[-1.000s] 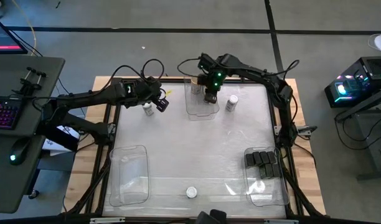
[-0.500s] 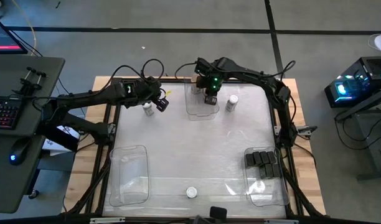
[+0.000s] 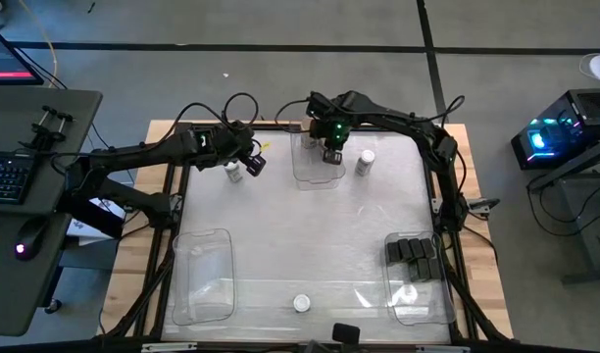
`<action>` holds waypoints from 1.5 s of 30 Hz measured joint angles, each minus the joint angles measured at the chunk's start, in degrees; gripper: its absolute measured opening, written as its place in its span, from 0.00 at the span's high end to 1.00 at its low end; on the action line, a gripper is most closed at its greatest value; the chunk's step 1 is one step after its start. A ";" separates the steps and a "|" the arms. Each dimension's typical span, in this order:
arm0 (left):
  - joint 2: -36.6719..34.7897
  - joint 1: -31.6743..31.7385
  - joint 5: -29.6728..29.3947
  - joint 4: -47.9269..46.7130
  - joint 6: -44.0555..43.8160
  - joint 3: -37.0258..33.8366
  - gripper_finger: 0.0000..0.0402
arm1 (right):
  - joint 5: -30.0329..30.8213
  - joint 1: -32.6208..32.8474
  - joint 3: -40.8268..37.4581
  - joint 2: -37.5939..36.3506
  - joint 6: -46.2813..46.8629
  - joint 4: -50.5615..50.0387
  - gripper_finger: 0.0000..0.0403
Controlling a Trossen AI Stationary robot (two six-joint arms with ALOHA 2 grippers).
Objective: Sort spices by type
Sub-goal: Adjust the gold spice bottle in the top transparent bin, then put the white spice bottle into the left transparent bin
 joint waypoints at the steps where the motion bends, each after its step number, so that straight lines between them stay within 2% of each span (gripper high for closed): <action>1: 0.00 0.00 0.00 0.00 0.00 0.00 1.00 | -0.07 -0.03 0.00 0.00 0.00 -0.01 1.00; 7: 0.00 0.00 0.37 0.00 0.02 0.00 1.00 | -7.52 -0.04 0.00 -1.64 -0.41 -0.62 1.00; 16: 0.00 -0.01 0.72 -1.12 1.03 0.00 1.00 | -9.61 -1.58 0.76 -8.03 1.54 -0.75 1.00; 20: 0.00 0.00 3.36 -2.96 1.02 0.00 1.00 | -12.38 -4.66 -0.76 -8.61 3.63 -2.43 1.00; 23: 0.00 -0.04 3.86 -4.34 0.64 0.00 1.00 | -16.60 -6.69 -5.45 -11.56 4.89 -0.80 1.00; 26: 0.00 -0.02 3.85 -5.19 0.33 0.00 1.00 | -16.75 -7.62 -13.79 -17.64 6.22 2.16 1.00; 30: 0.00 0.04 3.28 -4.53 0.11 0.00 1.00 | -13.85 -8.66 -27.84 -29.63 10.35 7.25 1.00; 33: 0.00 0.70 3.27 -3.80 0.07 0.00 1.00 | -8.14 -9.46 -37.12 -39.28 16.07 10.62 1.00; 37: 0.00 1.86 3.91 -1.65 0.09 0.00 1.00 | -5.93 -10.15 -45.55 -48.06 25.87 17.49 1.00; 41: 0.00 2.79 5.53 -1.44 0.97 0.00 1.00 | -6.63 -10.20 -49.03 -50.24 30.09 22.60 0.98; 45: 0.00 3.04 6.55 -1.44 1.00 0.00 1.00 | -6.74 -10.20 -49.07 -48.19 31.32 23.12 0.85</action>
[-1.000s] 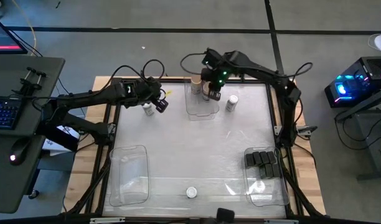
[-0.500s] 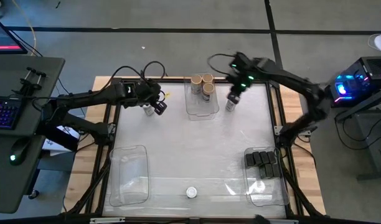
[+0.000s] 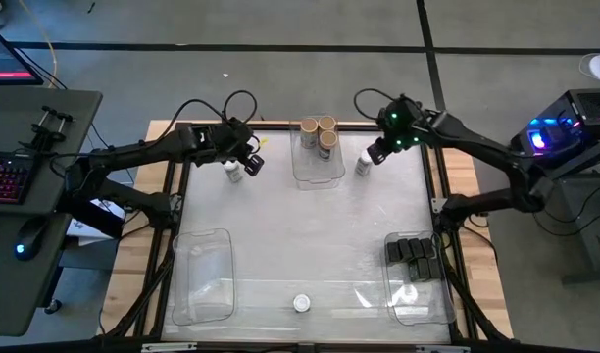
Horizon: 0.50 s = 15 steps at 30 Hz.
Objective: Sort spices by type
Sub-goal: Put the white spice bottle into the left transparent bin
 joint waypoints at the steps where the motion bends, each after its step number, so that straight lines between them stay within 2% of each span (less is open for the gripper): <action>1: 0.00 0.00 0.05 -0.01 -0.02 0.00 1.00 | 0.00 0.00 0.00 0.78 -0.06 0.02 0.81; 5: -0.07 -0.28 0.09 -0.89 0.88 0.02 1.00 | -0.13 0.00 0.96 3.39 -0.14 1.79 0.63; 8: -1.47 0.18 -1.30 -5.16 4.04 0.04 1.00 | -0.35 0.00 1.86 4.52 0.28 3.35 0.54; 12: -3.61 2.86 -2.96 -11.36 3.28 0.07 1.00 | -2.32 0.00 2.38 4.59 1.31 6.15 0.48; 15: -3.60 5.46 -1.13 -13.27 2.90 0.09 0.99 | -3.43 0.00 2.38 4.61 1.31 6.95 0.47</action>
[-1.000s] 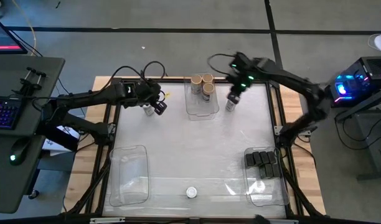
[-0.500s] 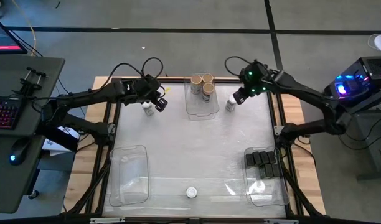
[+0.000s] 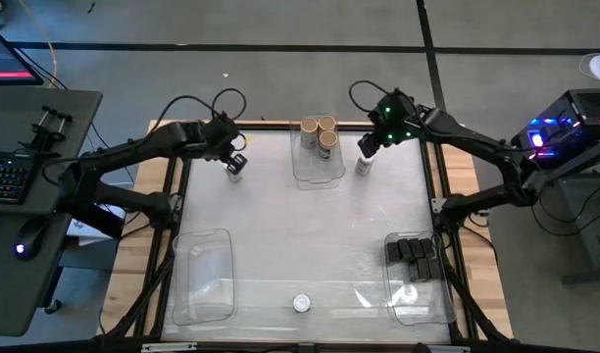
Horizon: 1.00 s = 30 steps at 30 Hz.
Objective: Sort spices by type
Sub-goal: Put the white spice bottle into the left transparent bin
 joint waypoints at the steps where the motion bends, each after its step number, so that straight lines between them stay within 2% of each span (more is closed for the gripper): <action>1: 0.19 1.00 1.19 -0.33 0.15 0.00 0.98 | -0.01 0.00 0.00 0.00 0.00 0.19 0.47; 4: 1.06 3.85 5.23 -0.52 0.15 0.00 0.90 | -0.04 0.00 0.00 0.00 0.00 0.16 0.47; 8: 2.38 6.69 10.57 -1.84 0.15 0.00 0.73 | -1.54 0.00 0.00 0.00 0.01 0.00 0.47; 14: 5.30 8.80 12.83 -5.91 1.74 0.00 0.45 | -3.19 0.04 0.00 0.00 0.45 -0.24 0.47; 18: 7.76 10.28 16.41 -5.88 1.74 0.00 0.32 | -3.17 0.04 0.00 0.00 0.46 -0.24 0.47; 22: 10.47 10.69 17.48 -5.98 2.22 0.00 0.25 | -3.17 0.04 0.00 0.00 0.46 -0.24 0.47; 30: 15.95 12.38 18.51 -5.23 4.27 -0.02 0.24 | -3.16 0.04 0.00 0.00 2.08 -0.21 0.47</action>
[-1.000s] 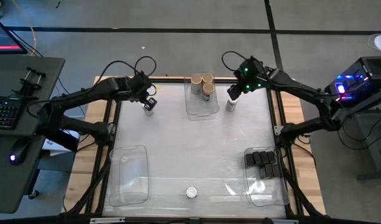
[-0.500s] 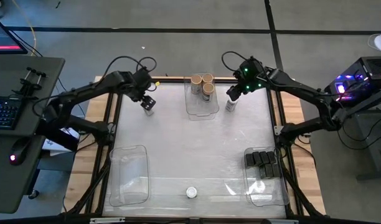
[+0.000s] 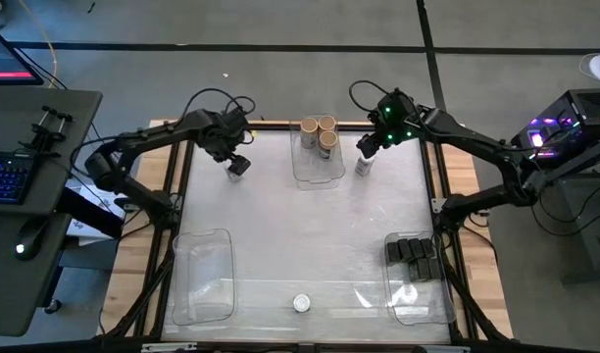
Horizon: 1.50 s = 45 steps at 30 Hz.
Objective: Sort spices by type
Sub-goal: Put the white spice bottle into the left transparent bin
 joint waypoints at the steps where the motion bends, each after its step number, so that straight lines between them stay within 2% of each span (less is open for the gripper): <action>1: 0.68 0.22 0.93 -0.01 0.71 0.00 0.24 | 0.00 0.00 0.00 0.00 0.01 0.00 0.47; 13: 4.66 0.50 2.27 -0.34 3.05 -0.02 0.26 | 0.08 0.00 0.00 0.02 0.48 0.00 0.47; 17: 4.66 0.34 2.18 -0.32 3.82 -0.02 0.36 | 0.22 0.00 0.00 0.02 0.48 0.24 0.47; 21: 4.62 0.00 1.81 -0.12 3.49 -0.02 0.57 | 0.36 0.00 0.00 0.02 0.48 0.39 0.47; 22: 4.62 -0.03 1.88 -0.14 3.44 0.02 0.59 | 0.36 0.00 0.00 0.02 0.48 0.39 0.47; 27: 3.51 -0.95 3.91 -0.20 3.44 0.00 0.58 | 0.36 0.00 0.00 0.02 0.35 0.42 0.47; 31: -1.27 -3.78 7.07 -1.40 3.35 2.66 0.58 | 0.36 0.00 0.00 0.04 0.35 0.48 0.47; 34: -6.97 -8.32 7.27 -2.20 0.58 4.49 0.58 | 0.36 0.00 -0.02 0.04 0.33 0.87 0.47; 37: -13.64 -15.92 7.63 -2.21 -4.92 5.58 0.58 | 0.34 0.00 -0.02 0.04 0.44 2.35 0.47; 40: -19.27 -25.56 5.81 -2.63 -13.35 5.60 0.58 | -0.09 0.00 -0.02 0.04 0.31 3.50 0.47; 45: -24.25 -44.69 -1.71 -2.91 -30.88 5.60 0.58 | -2.65 0.01 -0.02 0.04 -0.13 4.66 0.47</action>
